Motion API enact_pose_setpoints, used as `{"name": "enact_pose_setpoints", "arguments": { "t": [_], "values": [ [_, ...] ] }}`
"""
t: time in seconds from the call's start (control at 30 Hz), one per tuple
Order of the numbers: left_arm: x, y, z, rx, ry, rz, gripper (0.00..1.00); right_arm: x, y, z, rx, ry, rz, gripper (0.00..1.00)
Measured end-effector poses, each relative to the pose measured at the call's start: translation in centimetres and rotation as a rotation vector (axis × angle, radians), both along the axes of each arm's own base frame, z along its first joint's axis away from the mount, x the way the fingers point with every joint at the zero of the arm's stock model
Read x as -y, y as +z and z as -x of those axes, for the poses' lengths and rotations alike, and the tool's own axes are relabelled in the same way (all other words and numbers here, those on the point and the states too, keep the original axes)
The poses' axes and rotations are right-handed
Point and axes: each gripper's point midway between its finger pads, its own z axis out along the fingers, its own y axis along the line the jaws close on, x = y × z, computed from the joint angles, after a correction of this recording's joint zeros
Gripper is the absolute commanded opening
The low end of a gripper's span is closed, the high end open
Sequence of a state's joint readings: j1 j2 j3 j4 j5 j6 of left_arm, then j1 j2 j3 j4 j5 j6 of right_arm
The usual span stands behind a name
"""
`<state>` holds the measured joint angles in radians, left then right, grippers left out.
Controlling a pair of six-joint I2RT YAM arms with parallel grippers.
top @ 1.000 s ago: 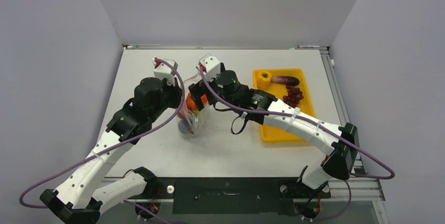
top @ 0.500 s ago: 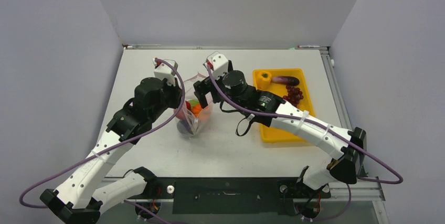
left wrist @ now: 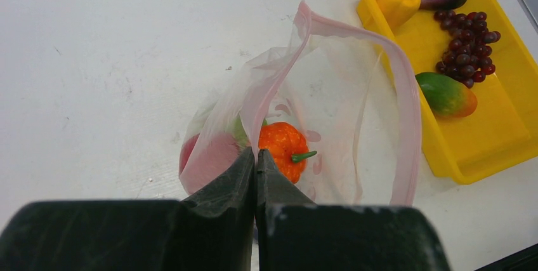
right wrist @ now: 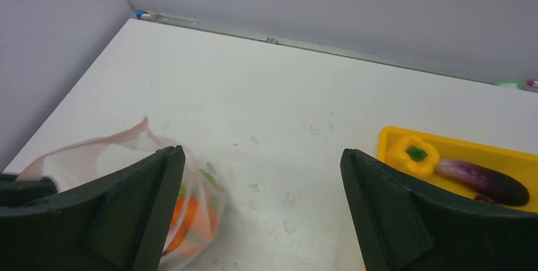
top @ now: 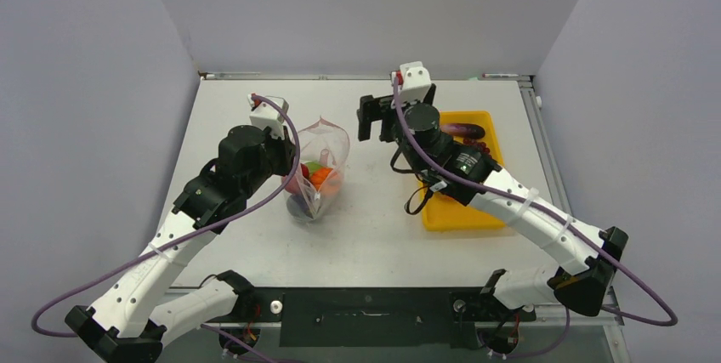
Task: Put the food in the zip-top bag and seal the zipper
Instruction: Pick up the fake vegetable from the bin.
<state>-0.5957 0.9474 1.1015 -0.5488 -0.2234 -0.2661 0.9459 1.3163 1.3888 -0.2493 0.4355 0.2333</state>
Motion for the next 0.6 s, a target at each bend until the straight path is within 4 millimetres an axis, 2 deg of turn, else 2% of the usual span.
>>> {"name": "enact_pose_setpoints", "arguments": {
  "t": [0.1,0.2,0.23,0.3,0.4,0.6],
  "values": [
    [0.0,0.0,0.0,-0.001,0.000,-0.001,0.00,3.2,-1.0,-2.6,-0.029,-0.113,-0.012,0.99],
    [0.0,-0.1,0.0,-0.003,0.000,-0.002,0.00,6.5,-3.1,-4.8,-0.075,-0.220,0.002,1.00],
    [0.0,-0.1,-0.1,-0.003,0.000,-0.002,0.00,7.6,-3.9,-5.4,-0.094,-0.252,0.011,0.95],
    [0.1,-0.2,-0.1,-0.004,0.000,-0.003,0.00,9.4,-5.6,-6.6,-0.131,-0.308,0.021,0.92],
    [0.1,-0.2,-0.1,-0.006,0.000,-0.004,0.00,11.6,-8.2,-8.3,-0.190,-0.374,0.025,0.91],
    [0.1,-0.3,-0.2,-0.008,0.000,-0.006,0.00,14.5,-14.6,-10.3,-0.332,-0.439,0.044,0.90]
  ]
}}
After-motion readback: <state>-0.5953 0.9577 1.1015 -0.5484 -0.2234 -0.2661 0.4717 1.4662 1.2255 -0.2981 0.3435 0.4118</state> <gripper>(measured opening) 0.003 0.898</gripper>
